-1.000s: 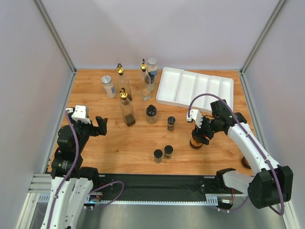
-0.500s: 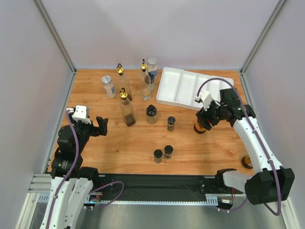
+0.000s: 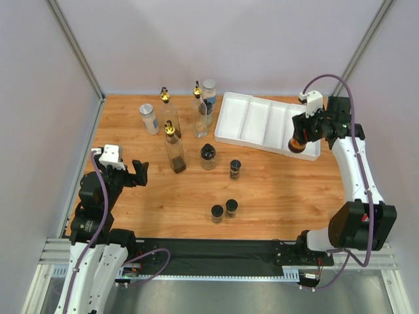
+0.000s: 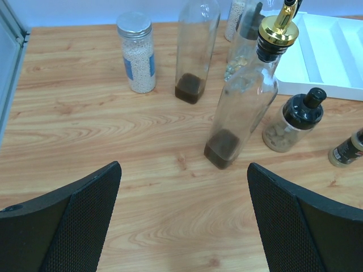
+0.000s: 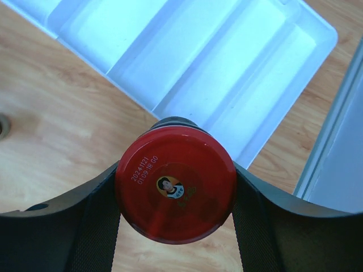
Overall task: Organize the condiment bottles
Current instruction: Place the bottle in the storage box.
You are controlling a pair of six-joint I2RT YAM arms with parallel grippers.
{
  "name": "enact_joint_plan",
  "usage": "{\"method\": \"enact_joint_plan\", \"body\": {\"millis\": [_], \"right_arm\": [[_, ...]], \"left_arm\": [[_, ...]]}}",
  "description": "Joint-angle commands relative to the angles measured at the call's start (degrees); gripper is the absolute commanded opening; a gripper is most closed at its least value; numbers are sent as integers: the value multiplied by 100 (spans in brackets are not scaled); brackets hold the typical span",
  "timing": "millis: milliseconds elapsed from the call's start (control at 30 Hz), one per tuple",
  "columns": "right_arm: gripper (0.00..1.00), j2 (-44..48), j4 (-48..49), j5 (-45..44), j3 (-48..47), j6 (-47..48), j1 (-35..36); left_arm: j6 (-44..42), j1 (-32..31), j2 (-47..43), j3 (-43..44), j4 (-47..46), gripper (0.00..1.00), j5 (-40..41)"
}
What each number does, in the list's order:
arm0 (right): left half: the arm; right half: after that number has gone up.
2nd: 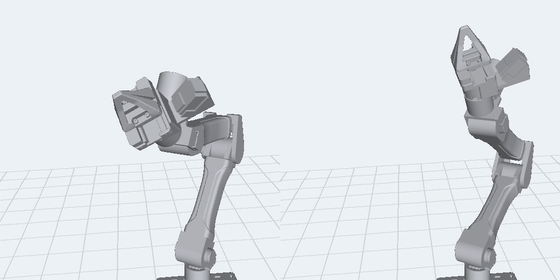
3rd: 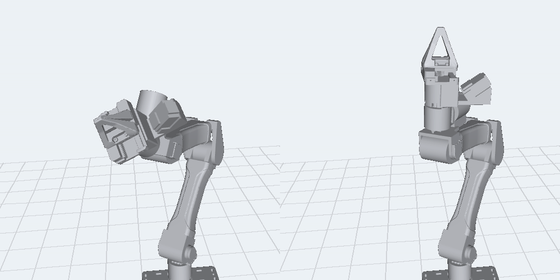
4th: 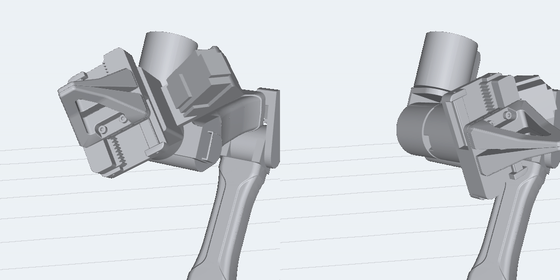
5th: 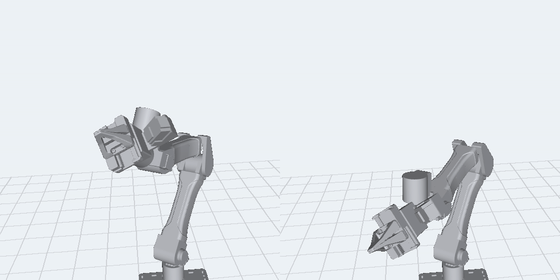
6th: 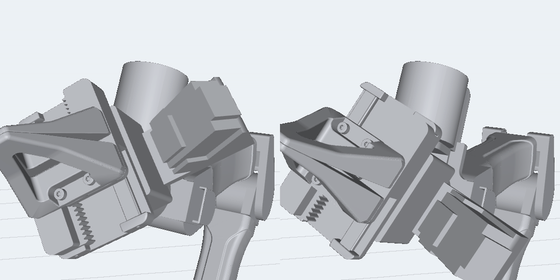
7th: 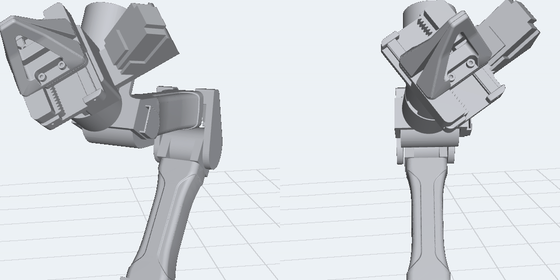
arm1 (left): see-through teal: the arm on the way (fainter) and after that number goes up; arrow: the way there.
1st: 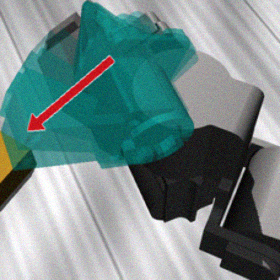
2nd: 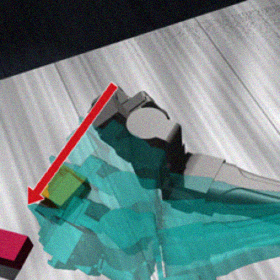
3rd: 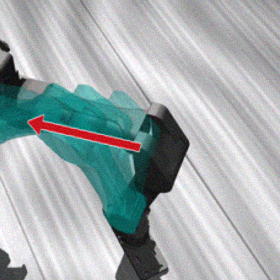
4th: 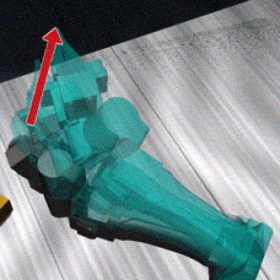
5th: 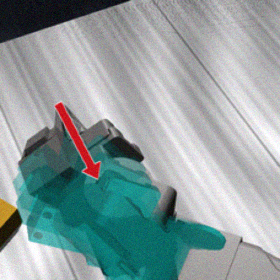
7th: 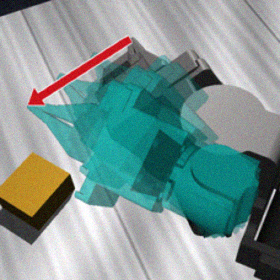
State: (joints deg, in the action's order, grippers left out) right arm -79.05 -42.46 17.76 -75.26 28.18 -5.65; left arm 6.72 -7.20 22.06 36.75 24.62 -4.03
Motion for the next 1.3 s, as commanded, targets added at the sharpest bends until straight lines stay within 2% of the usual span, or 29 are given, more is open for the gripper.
{"method": "enact_joint_plan", "body": {"millis": [0,533,900,1167,1267], "right_arm": [[0,-294,1142,-352,-751,-656,-260],[0,-2588,2039,-2223,-2607,-1544,-525],[0,-3266,2409,-2057,-2985,-1702,-578],[1,-3907,2128,-1864,-3661,-1983,-665],[6,-4110,2110,-1864,-3776,-2080,-674]], "left_arm": [[5,-44,-53,-45,-177,100,-10],[-30,-53,8,-63,-177,100,60],[-57,-44,105,-28,-124,100,104],[-74,-44,123,-19,-116,100,140],[-74,-44,149,-28,-116,100,139]]}}
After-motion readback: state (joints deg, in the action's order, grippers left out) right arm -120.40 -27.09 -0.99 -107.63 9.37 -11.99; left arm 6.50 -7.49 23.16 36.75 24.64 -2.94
